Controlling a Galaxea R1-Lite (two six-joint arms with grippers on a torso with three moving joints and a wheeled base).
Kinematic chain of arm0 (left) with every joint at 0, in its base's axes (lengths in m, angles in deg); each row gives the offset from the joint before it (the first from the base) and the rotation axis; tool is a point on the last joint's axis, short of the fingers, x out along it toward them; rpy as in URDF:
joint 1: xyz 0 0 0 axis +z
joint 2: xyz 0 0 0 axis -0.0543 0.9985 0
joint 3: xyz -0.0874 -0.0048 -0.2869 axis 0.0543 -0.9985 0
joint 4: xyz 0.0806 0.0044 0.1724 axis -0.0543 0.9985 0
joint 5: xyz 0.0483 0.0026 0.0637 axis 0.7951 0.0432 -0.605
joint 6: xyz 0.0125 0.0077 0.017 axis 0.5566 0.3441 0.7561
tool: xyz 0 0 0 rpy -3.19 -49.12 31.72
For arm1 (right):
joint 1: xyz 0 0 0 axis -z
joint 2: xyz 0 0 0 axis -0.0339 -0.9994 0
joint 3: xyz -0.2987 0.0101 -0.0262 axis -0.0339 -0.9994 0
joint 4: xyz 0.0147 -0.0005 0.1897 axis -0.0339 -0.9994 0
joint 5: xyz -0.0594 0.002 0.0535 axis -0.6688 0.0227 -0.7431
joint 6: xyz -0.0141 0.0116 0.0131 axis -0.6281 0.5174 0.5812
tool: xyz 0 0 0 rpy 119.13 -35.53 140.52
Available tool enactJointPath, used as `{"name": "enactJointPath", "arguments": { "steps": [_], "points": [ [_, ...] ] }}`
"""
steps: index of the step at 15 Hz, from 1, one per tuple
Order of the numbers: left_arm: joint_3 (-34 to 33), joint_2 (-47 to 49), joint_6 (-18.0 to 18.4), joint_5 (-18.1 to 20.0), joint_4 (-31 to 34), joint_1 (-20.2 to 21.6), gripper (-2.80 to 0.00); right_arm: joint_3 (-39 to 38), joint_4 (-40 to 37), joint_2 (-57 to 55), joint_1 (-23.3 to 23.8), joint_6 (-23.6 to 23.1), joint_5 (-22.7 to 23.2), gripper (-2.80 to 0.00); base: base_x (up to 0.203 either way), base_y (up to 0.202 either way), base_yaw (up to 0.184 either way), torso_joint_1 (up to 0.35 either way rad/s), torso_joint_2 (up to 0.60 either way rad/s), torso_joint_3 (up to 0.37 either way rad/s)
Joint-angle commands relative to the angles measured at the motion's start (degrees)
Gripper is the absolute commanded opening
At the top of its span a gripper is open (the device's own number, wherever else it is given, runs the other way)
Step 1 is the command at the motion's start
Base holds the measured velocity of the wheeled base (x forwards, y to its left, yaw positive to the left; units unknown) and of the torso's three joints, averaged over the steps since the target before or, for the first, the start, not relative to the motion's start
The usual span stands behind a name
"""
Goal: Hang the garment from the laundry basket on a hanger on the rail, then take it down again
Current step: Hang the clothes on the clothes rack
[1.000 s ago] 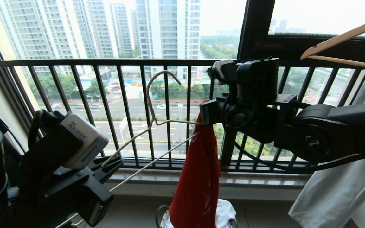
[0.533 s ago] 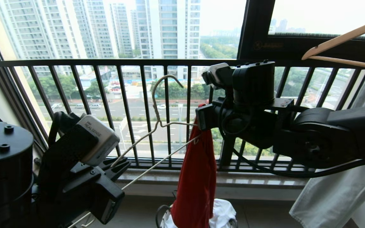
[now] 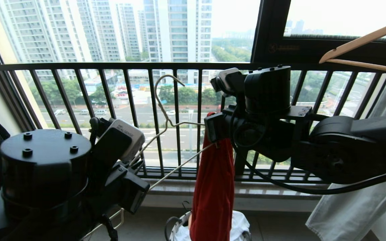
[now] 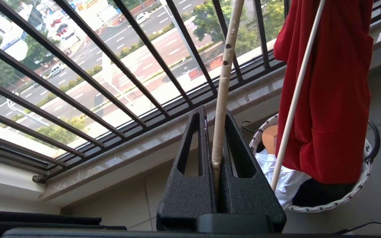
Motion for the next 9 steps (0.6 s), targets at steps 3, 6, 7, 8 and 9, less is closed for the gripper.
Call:
{"name": "enactJointPath", "arguments": {
  "steps": [3,6,7,8,9],
  "points": [
    [-1.7,6.6,0.1,-0.9,-9.1,0.0,-2.80,0.2,0.2,0.0,-0.8,0.1,-0.4,-2.80,0.000,0.000,0.000,0.000,0.00,0.000],
    [-2.2,9.5,0.1,-2.7,-14.8,-0.1,-2.80,1.8,0.2,-0.2,-0.8,2.5,-1.1,-2.80,0.000,0.000,0.000,0.000,0.00,0.000],
    [-2.1,10.6,0.1,-3.5,-17.6,-0.1,-2.80,1.9,0.5,-0.2,-0.9,2.6,-1.3,-2.80,0.000,0.000,0.000,0.000,0.00,0.000],
    [-2.2,11.6,0.3,-3.8,-19.9,-0.1,-2.80,2.2,0.7,-0.3,-1.3,3.4,-1.5,-2.80,0.000,0.000,0.000,0.000,0.00,0.000],
    [-2.7,12.7,0.9,-4.0,-21.7,-0.1,-2.80,2.6,0.7,-0.4,-2.0,4.9,-1.6,-2.80,0.000,0.000,0.000,0.000,0.00,0.000]
  ]
}}
